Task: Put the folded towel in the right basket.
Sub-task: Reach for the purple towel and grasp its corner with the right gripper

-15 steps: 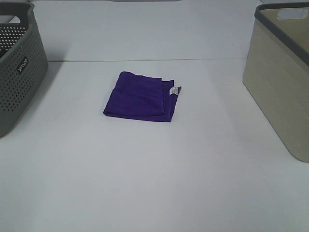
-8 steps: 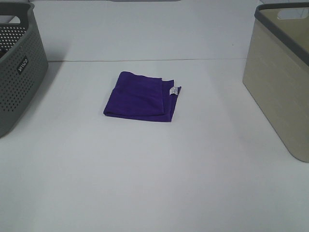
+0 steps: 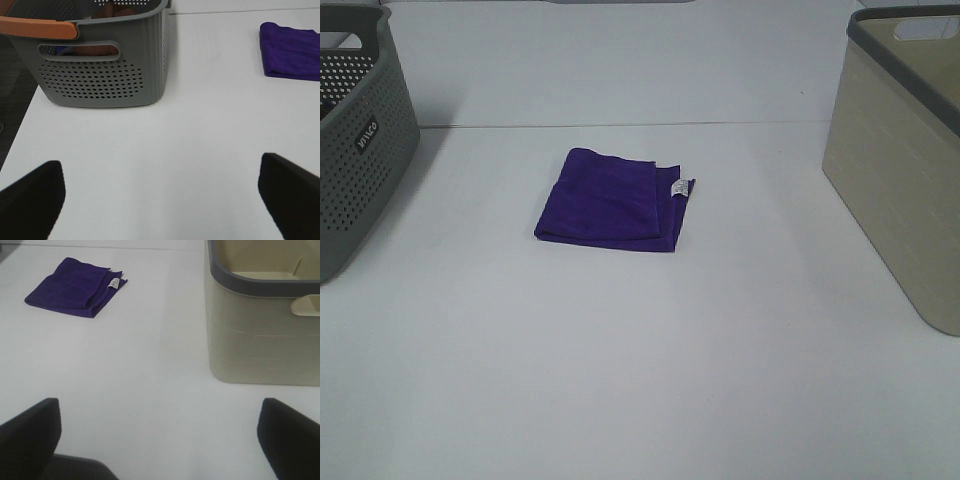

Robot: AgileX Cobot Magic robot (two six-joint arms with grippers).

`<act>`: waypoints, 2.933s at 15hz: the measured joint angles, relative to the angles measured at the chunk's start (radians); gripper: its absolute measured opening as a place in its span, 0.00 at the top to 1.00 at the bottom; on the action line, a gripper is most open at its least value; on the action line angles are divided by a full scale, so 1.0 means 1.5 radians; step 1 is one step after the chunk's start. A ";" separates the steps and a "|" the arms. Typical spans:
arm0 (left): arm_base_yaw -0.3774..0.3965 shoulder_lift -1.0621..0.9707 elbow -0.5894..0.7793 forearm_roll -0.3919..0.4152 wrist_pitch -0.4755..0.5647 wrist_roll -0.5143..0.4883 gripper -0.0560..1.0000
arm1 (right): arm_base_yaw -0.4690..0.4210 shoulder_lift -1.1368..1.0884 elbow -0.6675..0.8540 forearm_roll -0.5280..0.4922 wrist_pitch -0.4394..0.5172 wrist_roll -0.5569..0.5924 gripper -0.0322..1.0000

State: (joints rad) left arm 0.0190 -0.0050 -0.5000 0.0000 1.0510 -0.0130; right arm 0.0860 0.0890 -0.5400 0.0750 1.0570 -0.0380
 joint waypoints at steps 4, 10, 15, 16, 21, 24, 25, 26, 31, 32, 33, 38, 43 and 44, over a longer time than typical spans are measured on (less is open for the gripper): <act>0.000 0.000 0.000 0.000 0.000 0.000 0.01 | 0.000 0.376 -0.177 0.059 0.012 0.001 0.02; 0.000 0.000 0.000 0.000 0.000 0.002 0.01 | 0.000 0.710 -0.339 0.100 -0.005 -0.001 0.02; 0.000 0.000 0.000 0.000 0.000 0.002 0.01 | 0.029 1.013 -0.566 0.219 -0.050 -0.031 0.02; 0.000 0.000 0.000 0.000 0.000 0.002 0.01 | 0.056 1.082 -0.627 0.221 -0.052 -0.031 0.02; 0.000 0.000 0.000 0.000 0.000 0.002 0.01 | 0.117 1.412 -0.907 0.237 -0.047 -0.001 0.03; 0.000 0.000 0.000 0.000 0.000 0.002 0.01 | 0.117 1.521 -0.982 0.237 -0.045 0.000 0.03; 0.000 0.000 0.000 0.000 0.000 0.002 0.01 | 0.117 1.529 -0.986 0.237 -0.045 0.000 0.03; 0.000 0.000 0.000 0.000 0.000 0.003 0.01 | 0.117 1.547 -0.990 0.236 -0.045 0.000 0.03; 0.000 0.000 0.000 0.000 0.000 0.003 0.01 | 0.117 1.595 -0.991 0.233 -0.051 0.000 0.04; 0.000 0.000 0.000 0.000 0.000 0.003 0.01 | 0.117 1.601 -0.992 0.234 -0.060 0.000 0.04; 0.000 0.000 0.000 0.000 0.000 0.003 0.01 | 0.117 1.602 -0.992 0.235 -0.069 0.000 0.04; 0.000 0.000 0.000 0.000 0.000 0.003 0.01 | 0.117 1.615 -0.999 0.266 -0.084 0.003 0.04; 0.000 0.000 0.000 0.000 0.000 0.003 0.01 | 0.182 1.647 -1.013 0.323 -0.155 0.025 0.15; 0.000 0.000 0.000 0.000 0.000 0.003 0.01 | 0.200 1.652 -1.013 0.335 -0.174 0.025 0.22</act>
State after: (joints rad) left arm 0.0190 -0.0050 -0.5000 0.0000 1.0510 -0.0090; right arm 0.3860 2.5670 -2.0590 0.5780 0.7960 0.0000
